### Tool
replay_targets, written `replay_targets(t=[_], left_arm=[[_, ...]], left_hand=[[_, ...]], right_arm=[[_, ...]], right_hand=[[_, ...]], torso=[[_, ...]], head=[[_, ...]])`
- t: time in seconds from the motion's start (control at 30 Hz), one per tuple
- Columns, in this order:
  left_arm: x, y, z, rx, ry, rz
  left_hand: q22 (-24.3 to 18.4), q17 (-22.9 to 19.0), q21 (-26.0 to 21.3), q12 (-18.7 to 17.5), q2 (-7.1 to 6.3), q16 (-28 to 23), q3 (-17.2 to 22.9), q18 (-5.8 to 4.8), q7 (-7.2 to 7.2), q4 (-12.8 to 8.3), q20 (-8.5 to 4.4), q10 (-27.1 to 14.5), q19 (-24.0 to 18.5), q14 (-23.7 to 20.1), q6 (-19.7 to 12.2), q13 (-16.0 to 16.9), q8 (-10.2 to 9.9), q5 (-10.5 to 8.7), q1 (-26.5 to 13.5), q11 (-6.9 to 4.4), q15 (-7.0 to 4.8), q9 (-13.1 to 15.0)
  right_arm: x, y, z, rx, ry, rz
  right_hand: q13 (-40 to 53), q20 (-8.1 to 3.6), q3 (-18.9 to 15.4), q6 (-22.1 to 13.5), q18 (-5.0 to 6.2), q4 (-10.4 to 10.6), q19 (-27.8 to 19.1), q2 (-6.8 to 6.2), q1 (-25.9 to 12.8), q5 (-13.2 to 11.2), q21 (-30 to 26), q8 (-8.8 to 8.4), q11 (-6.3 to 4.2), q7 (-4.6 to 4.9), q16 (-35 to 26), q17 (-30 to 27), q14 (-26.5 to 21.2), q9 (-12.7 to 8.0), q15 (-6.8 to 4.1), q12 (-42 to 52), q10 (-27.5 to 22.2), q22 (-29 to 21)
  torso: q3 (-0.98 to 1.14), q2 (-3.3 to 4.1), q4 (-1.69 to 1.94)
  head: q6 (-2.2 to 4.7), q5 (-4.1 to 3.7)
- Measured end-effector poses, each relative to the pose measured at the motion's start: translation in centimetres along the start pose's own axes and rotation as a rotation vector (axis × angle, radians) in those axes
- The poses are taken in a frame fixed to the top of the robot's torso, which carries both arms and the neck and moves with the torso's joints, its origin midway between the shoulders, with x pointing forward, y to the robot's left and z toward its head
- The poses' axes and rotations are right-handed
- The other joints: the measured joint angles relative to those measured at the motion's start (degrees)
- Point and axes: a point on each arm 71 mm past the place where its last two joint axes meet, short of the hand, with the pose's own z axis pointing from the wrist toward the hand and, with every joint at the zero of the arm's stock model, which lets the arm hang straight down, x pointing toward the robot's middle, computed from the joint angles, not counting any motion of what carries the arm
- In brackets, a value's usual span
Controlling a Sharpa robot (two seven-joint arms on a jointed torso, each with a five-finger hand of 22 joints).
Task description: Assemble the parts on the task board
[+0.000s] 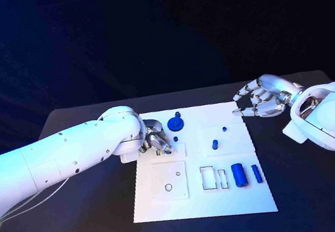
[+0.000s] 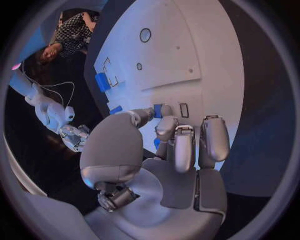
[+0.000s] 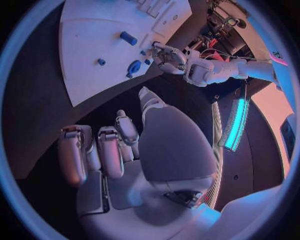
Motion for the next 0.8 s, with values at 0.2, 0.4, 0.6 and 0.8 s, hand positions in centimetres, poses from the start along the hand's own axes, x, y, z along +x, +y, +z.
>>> replay_targets(t=[0.2, 0.4, 0.6, 0.8], left_arm=[[-0.02, -0.01, 0.07, -0.001, 0.001, -0.002], [-0.04, 0.0, 0.1, -0.002, 0.002, -0.005], [-0.05, 0.0, 0.11, -0.001, 0.002, -0.007], [-0.09, 0.15, 0.2, -0.007, -0.001, -0.014]], left_hand=[[0.0, 0.0, 0.0, 0.0, 0.19, 0.0, 0.1, 0.0, -0.52, 0.1, 0.0, 0.0, 0.0, 0.0, 0.7, 0.0, 0.0, -0.05, -0.6, 0.0, 0.0, 0.0], [0.0, 0.0, 0.0, 0.0, 0.51, 0.0, 0.1, 0.0, -0.77, 0.1, 0.0, 0.0, 0.0, 0.0, 0.5, -0.5, -0.3, -0.73, -0.9, 0.0, 0.0, 0.2], [0.0, 0.0, 0.0, -0.1, 0.86, 0.0, 0.1, 0.0, -0.78, 0.1, 0.0, 0.0, 0.0, 0.0, 0.5, -0.9, -0.3, -1.39, -1.0, 0.01, 0.0, 0.3], [-0.5, 0.0, 0.0, -1.2, 2.56, 0.0, 0.1, 0.0, -0.63, 0.1, 0.01, -1.1, 0.0, 0.0, -0.3, -2.3, -1.3, -1.88, -1.3, 0.24, 0.0, 0.3]], right_arm=[[-0.01, -0.01, -0.02, 0.0, 0.0, 0.0], [-0.01, -0.02, -0.02, 0.0, 0.0, 0.0], [-0.01, -0.02, -0.02, 0.0, 0.0, -0.001], [0.0, -0.03, -0.01, 0.0, 0.001, -0.002]], right_hand=[[0.0, 0.0, 0.0, 0.0, 0.0, 0.0, 0.0, 0.0, 0.0, 0.0, 0.0, 0.0, 0.0, 0.0, 0.0, 0.0, 0.0, 0.0, 0.0, 0.0, 0.0, 0.0], [0.0, 0.0, 0.0, 0.0, 0.0, 0.0, 0.0, 0.0, 0.0, 0.0, 0.0, 0.0, 0.0, 0.0, 0.0, 0.0, 0.0, 0.0, 0.0, 0.0, 0.0, 0.0], [0.0, 0.0, 0.0, 0.0, 0.0, 0.0, 0.0, 0.0, 0.0, 0.0, 0.0, 0.0, 0.0, 0.0, 0.0, 0.0, 0.0, 0.0, 0.0, 0.0, 0.0, 0.0], [0.0, 0.0, 0.0, 0.0, 0.0, 0.0, 0.0, 0.0, 0.0, 0.0, 0.0, 0.0, 0.0, 0.0, 0.0, 0.0, 0.0, 0.0, 0.0, 0.0, 0.0, 0.0]], torso=[[-0.03, 0.01, -0.01], [-0.05, 0.03, 0.03], [-0.07, 0.03, 0.04], [-0.07, 0.03, 0.04]], head=[[0.09, -0.09], [0.09, -0.1], [0.09, -0.1], [0.16, -0.1]])
